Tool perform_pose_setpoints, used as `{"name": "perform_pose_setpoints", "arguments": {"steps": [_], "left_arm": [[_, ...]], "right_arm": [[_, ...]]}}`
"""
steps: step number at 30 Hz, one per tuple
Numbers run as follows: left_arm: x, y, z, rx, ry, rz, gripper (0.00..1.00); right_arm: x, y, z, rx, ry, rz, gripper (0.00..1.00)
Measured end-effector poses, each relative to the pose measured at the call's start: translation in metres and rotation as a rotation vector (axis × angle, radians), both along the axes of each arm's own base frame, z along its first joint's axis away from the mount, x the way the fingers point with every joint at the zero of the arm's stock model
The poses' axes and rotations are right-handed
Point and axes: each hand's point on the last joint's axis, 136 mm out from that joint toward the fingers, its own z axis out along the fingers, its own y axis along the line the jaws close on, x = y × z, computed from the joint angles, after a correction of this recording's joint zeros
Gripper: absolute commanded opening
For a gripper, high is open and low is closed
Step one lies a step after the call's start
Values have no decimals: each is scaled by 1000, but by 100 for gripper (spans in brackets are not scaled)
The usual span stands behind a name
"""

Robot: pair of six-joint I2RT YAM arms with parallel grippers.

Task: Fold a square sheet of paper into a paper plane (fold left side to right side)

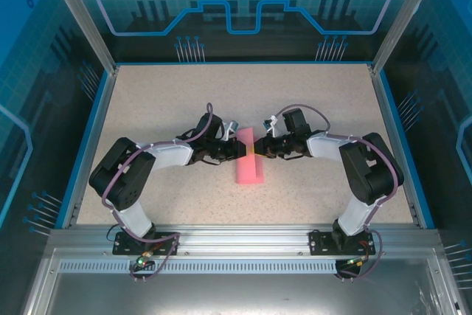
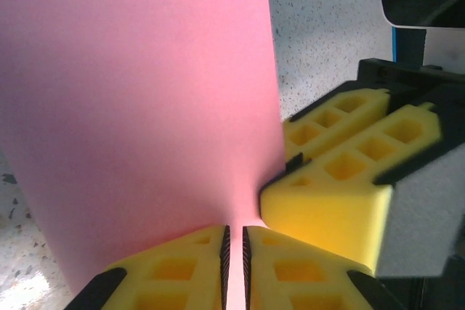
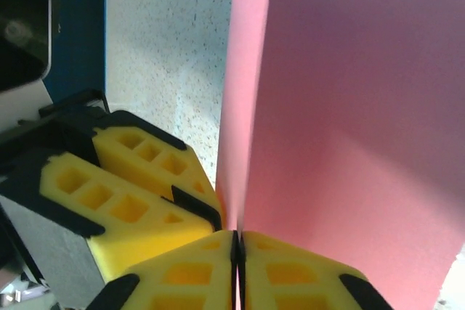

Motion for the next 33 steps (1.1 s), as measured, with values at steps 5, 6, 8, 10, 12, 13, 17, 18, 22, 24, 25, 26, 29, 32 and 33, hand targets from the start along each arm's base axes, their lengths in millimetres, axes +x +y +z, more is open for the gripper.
{"name": "perform_pose_setpoints", "arguments": {"steps": [5,6,8,10,12,13,17,18,22,24,25,26,29,32,33], "left_arm": [[3,9,12,39,-37,42,32],[4,11,16,45,-46,52,34],[5,17,24,67,-77,72,40],[5,23,24,94,-84,89,42],[4,27,17,127,-66,102,44],[3,29,10,145,-50,106,44],[1,32,-16,201,13,108,47],[0,32,-22,213,27,105,48],[-2,25,-37,238,60,84,50],[-2,21,-41,241,64,75,50],[-2,19,-42,243,66,71,49],[-3,18,-43,245,68,68,47],[-1,17,-47,260,70,69,44],[0,17,-51,278,76,72,43],[1,17,-51,283,77,73,43]], "right_arm": [[-3,-9,-11,-83,15,-4,4],[-2,-11,-13,-100,15,-6,4],[0,-14,-15,-135,9,-12,4],[1,-18,-18,-163,6,-15,5],[0,-21,-21,-187,8,-17,5],[0,-22,-23,-199,11,-18,5],[0,-25,-32,-230,21,-19,6],[0,-26,-35,-235,25,-19,6],[0,-27,-39,-244,31,-17,8],[0,-27,-40,-245,31,-15,10],[0,-27,-40,-246,32,-15,11],[0,-27,-41,-247,32,-15,14],[2,-29,-42,-263,20,-17,25],[4,-34,-42,-297,0,-29,40],[5,-37,-40,-312,-17,-34,44]]}}
